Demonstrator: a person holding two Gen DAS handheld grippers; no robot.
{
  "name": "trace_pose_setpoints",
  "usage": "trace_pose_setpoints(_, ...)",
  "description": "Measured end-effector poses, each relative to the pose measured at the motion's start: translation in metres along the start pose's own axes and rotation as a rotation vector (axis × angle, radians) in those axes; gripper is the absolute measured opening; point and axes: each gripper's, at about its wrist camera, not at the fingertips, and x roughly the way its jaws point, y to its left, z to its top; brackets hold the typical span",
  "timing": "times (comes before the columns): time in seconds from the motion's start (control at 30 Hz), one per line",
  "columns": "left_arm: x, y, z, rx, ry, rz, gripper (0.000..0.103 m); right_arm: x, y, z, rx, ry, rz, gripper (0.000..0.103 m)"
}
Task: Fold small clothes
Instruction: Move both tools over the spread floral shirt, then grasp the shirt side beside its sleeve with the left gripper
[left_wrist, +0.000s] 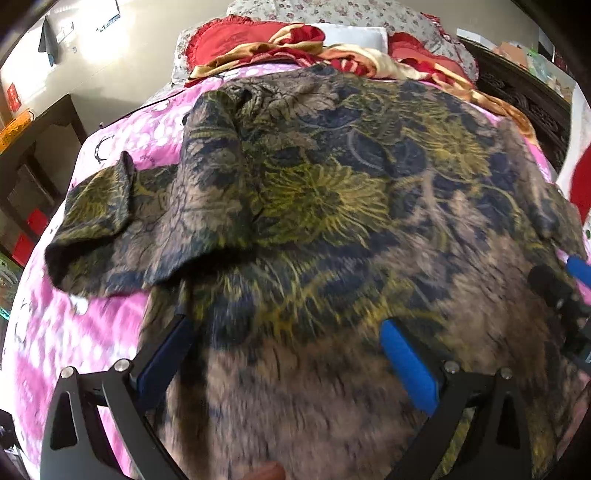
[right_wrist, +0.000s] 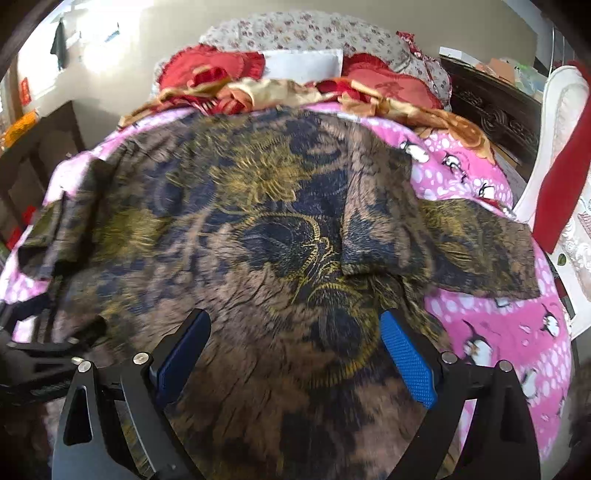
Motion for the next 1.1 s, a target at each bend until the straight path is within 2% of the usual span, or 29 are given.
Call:
trace_pose_setpoints(0.1,0.014,0.006,0.001,-0.048,-0.007,-0.052,0.103,0.023,-0.001,-0.006,0.018,0.032,0.016,0.098)
trace_pose_setpoints(0.23,0.011,0.007,-0.009,-0.056,-0.083,-0.052,0.103,0.026,0.001,-0.017,0.017,-0.002,0.02,0.101)
trace_pose_setpoints(0.93,0.008,0.008,-0.005,-0.059,-0.062,-0.069,0.103,0.03,0.004,-0.018,0.001,0.006,0.022,0.103)
trace_pose_setpoints(1.03,-0.008,0.012,-0.003,-0.022,-0.048,-0.083,0.098,0.03,0.004,-0.017,0.002,0.003,0.024,0.103)
trace_pose_setpoints(1.1,-0.036,0.023,-0.001,0.011,-0.128,-0.039,0.098,0.028,0.004,-0.018,0.005,0.003,0.028,0.103)
